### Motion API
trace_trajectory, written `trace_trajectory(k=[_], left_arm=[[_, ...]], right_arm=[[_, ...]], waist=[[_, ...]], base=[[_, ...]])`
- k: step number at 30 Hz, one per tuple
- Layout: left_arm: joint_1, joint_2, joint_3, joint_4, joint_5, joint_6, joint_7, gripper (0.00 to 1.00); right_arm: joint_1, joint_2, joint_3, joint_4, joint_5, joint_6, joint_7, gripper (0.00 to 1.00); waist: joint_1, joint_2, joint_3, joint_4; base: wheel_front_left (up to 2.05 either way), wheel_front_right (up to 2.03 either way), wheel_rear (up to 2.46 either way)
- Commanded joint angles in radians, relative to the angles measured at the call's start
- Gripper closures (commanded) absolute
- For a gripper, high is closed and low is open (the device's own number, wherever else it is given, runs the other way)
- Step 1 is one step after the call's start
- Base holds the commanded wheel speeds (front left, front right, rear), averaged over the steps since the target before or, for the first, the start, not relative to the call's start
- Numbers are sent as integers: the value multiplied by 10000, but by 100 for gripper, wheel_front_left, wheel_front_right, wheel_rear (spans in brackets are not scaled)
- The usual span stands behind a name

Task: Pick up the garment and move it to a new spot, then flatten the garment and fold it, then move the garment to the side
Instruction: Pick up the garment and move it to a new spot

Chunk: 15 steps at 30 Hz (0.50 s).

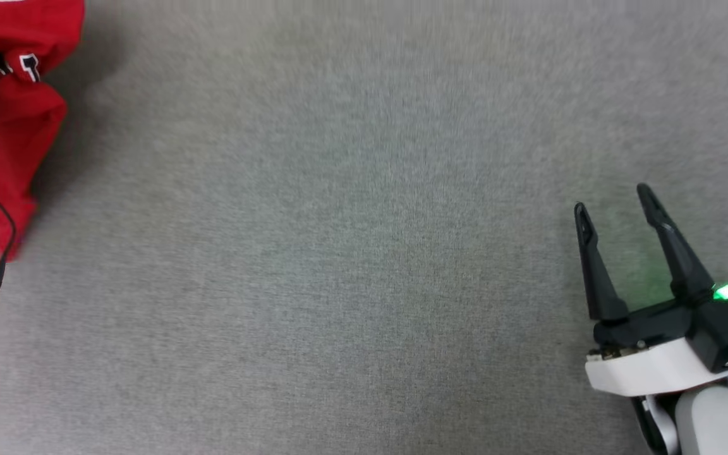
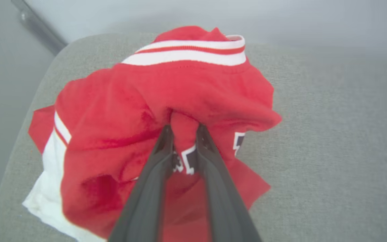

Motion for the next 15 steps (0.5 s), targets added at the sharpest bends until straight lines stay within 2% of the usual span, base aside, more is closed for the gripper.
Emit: trace_trajectory(k=[1,6,10,15], left_arm=[[153,90,-17,-87,-81,-10,-151,100],[575,425,-396,-1103,-365,-10,-1228,100],[845,618,-676,-2150,-382,-10,-1602,100],[1291,216,-994,-3484,-224,153,-1901,100]], right_arm=[[102,73,-1,64,24,-10,-17,0],[271,239,-229,412,-41,-10,-17,0],[356,396,-470,521,58,-10,-17,0],[587,487,-451,671,143,-10,-17,0]], waist=[[-2,0,-956,17],[-2,0,-2212,-48],[-2,0,-2972,-113],[-2,0,-3702,-245]], base=[[0,0,0],[0,0,0],[0,0,0],[0,0,0]])
